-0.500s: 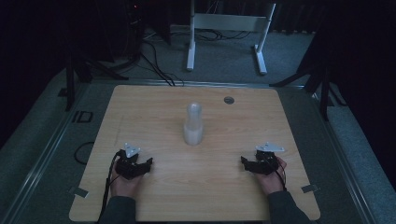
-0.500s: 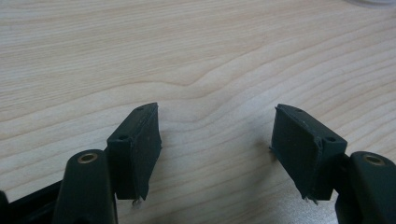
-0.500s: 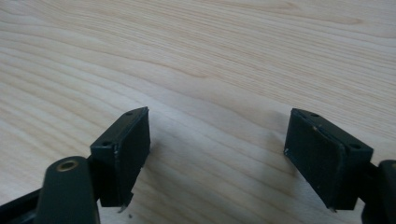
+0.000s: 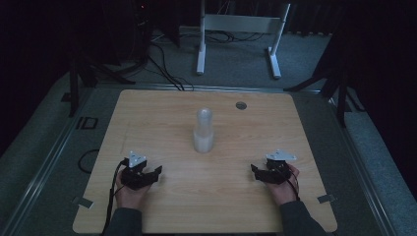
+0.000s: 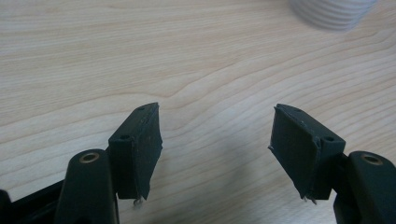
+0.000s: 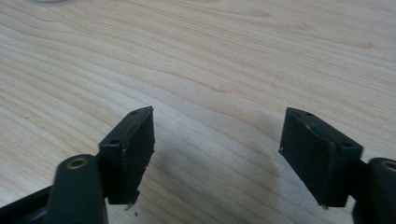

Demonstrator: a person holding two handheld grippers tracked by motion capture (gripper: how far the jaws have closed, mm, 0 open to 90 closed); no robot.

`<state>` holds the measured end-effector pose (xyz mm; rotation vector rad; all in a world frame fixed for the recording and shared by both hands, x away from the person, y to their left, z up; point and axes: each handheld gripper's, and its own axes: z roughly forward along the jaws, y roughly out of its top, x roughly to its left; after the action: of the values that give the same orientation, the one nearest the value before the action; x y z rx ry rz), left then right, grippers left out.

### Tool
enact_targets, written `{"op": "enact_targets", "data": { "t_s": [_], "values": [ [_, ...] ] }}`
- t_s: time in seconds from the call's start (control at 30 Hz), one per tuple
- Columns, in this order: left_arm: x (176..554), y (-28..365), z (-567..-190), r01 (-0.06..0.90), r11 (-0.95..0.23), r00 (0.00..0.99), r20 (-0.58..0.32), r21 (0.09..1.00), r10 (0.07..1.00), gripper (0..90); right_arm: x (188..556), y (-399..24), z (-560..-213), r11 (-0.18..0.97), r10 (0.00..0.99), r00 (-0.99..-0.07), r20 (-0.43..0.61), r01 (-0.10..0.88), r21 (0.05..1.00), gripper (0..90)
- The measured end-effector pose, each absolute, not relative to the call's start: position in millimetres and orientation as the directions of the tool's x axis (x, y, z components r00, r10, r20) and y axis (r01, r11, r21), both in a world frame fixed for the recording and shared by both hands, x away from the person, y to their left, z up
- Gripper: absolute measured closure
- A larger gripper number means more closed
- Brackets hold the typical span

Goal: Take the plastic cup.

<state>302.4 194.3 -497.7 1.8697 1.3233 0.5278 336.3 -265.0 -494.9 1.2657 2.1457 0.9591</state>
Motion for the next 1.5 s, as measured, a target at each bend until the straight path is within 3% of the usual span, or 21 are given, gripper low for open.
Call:
{"op": "enact_targets", "data": {
  "t_s": [0.37,1.03,1.17,1.5],
  "values": [
    [303.5,188.5,-480.3,0.566,-0.163,0.416,-0.109,0.808,0.903,37.4,334.3,-255.7,-469.6,0.35,0.855,-0.515,-0.059,0.49,0.799,36.5],
    [332.3,142.6,-454.9,0.503,-0.201,0.514,-0.103,0.84,0.852,30.1,343.5,-229.7,-429.3,0.349,0.829,-0.554,-0.073,0.412,0.841,36.8],
    [339.1,130.1,-451.8,0.496,-0.21,0.533,-0.104,0.843,0.839,31.1,345.7,-223.2,-421.4,0.35,0.818,-0.571,-0.075,0.391,0.851,42.4],
    [356.7,105.4,-447.6,0.461,-0.24,0.56,-0.07,0.854,0.825,31.4,351.9,-209.1,-412.0,0.354,0.798,-0.598,-0.08,0.357,0.864,44.0]
  ]
}}
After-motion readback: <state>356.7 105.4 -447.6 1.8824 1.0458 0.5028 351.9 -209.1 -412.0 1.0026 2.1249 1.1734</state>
